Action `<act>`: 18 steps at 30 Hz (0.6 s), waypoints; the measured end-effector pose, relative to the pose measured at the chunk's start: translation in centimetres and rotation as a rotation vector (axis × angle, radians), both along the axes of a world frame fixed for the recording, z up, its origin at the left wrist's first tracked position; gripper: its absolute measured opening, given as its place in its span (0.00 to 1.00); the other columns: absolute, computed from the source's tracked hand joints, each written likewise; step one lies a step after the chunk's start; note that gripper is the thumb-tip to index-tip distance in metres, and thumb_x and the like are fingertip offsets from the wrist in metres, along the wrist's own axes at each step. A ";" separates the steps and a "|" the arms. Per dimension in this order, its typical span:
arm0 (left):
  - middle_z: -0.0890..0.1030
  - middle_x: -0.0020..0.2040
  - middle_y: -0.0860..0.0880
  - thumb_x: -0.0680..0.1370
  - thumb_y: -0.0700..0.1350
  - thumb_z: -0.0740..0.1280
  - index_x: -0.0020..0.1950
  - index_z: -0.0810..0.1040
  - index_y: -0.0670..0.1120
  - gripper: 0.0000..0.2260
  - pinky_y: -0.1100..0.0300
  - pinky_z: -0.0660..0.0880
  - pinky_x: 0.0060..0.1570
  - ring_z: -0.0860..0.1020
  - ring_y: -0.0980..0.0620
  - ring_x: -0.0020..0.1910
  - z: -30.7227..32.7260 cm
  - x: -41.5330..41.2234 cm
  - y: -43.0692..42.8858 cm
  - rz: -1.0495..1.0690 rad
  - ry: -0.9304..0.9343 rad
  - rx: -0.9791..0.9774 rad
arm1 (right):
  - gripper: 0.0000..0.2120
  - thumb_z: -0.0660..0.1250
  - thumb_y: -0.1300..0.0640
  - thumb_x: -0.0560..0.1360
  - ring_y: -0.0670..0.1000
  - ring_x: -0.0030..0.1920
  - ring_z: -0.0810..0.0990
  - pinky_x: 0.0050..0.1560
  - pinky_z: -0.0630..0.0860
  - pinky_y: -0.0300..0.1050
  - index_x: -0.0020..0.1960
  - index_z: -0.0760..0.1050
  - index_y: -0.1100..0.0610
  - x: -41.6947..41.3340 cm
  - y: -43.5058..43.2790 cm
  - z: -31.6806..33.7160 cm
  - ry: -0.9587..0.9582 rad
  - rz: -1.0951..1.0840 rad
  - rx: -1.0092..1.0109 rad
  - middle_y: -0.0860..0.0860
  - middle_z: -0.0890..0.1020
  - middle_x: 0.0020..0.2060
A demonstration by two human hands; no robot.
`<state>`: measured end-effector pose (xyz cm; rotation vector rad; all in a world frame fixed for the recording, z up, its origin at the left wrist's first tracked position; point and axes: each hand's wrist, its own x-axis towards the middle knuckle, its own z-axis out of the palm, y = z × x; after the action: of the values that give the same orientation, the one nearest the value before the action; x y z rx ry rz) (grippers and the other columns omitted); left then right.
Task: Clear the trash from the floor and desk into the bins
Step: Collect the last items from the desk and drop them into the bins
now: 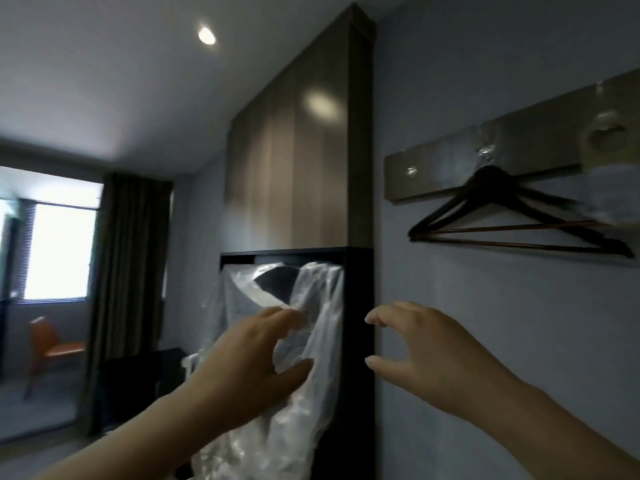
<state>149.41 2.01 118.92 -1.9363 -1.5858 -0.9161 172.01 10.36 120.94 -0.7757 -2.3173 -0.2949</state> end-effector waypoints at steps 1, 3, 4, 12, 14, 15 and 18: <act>0.74 0.57 0.64 0.72 0.61 0.68 0.64 0.71 0.60 0.21 0.68 0.73 0.54 0.74 0.66 0.53 -0.3 -2.2 -1.2 0.029 -0.011 -0.007 | 0.23 0.67 0.41 0.73 0.42 0.55 0.75 0.56 0.73 0.40 0.65 0.69 0.43 -2.6 -0.5 -0.2 -0.001 0.022 -0.008 0.40 0.74 0.57; 0.74 0.58 0.63 0.72 0.60 0.68 0.64 0.72 0.59 0.22 0.64 0.74 0.56 0.74 0.66 0.53 -0.8 -6.3 -3.5 0.084 -0.032 -0.012 | 0.23 0.67 0.41 0.72 0.43 0.56 0.75 0.56 0.73 0.40 0.65 0.70 0.44 -7.6 -1.3 -0.7 -0.011 0.059 -0.010 0.41 0.75 0.57; 0.74 0.58 0.63 0.72 0.60 0.68 0.65 0.72 0.59 0.22 0.64 0.74 0.56 0.74 0.66 0.53 -1.1 -8.2 -4.5 0.111 -0.039 -0.020 | 0.23 0.68 0.41 0.72 0.43 0.57 0.75 0.56 0.73 0.39 0.65 0.71 0.45 -9.9 -1.7 -1.0 -0.016 0.074 -0.017 0.41 0.75 0.58; 0.74 0.57 0.62 0.71 0.62 0.65 0.65 0.71 0.58 0.23 0.75 0.69 0.47 0.73 0.65 0.52 -3.6 -20.9 -9.0 0.340 -0.044 -0.070 | 0.22 0.67 0.41 0.72 0.43 0.55 0.76 0.55 0.74 0.41 0.64 0.71 0.44 -24.0 -1.4 -4.3 -0.091 0.162 -0.086 0.41 0.76 0.56; 0.74 0.57 0.61 0.71 0.61 0.66 0.65 0.71 0.58 0.23 0.72 0.73 0.49 0.75 0.63 0.53 -4.7 -23.6 -8.8 0.378 -0.056 -0.088 | 0.22 0.67 0.41 0.72 0.43 0.56 0.76 0.55 0.74 0.41 0.64 0.70 0.44 -27.1 -0.3 -5.2 -0.113 0.186 -0.095 0.41 0.76 0.57; 0.75 0.57 0.61 0.72 0.61 0.66 0.65 0.71 0.57 0.23 0.71 0.74 0.49 0.75 0.63 0.53 -5.2 -24.9 -8.5 0.391 -0.064 -0.097 | 0.22 0.67 0.41 0.72 0.43 0.56 0.75 0.55 0.73 0.40 0.64 0.70 0.44 -28.6 0.4 -5.6 -0.118 0.199 -0.098 0.41 0.76 0.58; 0.74 0.60 0.60 0.73 0.60 0.66 0.67 0.70 0.57 0.24 0.72 0.72 0.51 0.74 0.63 0.56 -6.4 -28.9 -6.7 0.434 -0.065 -0.104 | 0.23 0.67 0.40 0.72 0.43 0.58 0.75 0.58 0.74 0.42 0.65 0.71 0.45 -33.2 3.2 -6.7 -0.129 0.237 -0.111 0.42 0.76 0.59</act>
<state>120.53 -4.67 112.55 -1.5410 -2.0190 -0.7301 138.78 13.53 114.21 -0.5404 -2.5360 -0.1149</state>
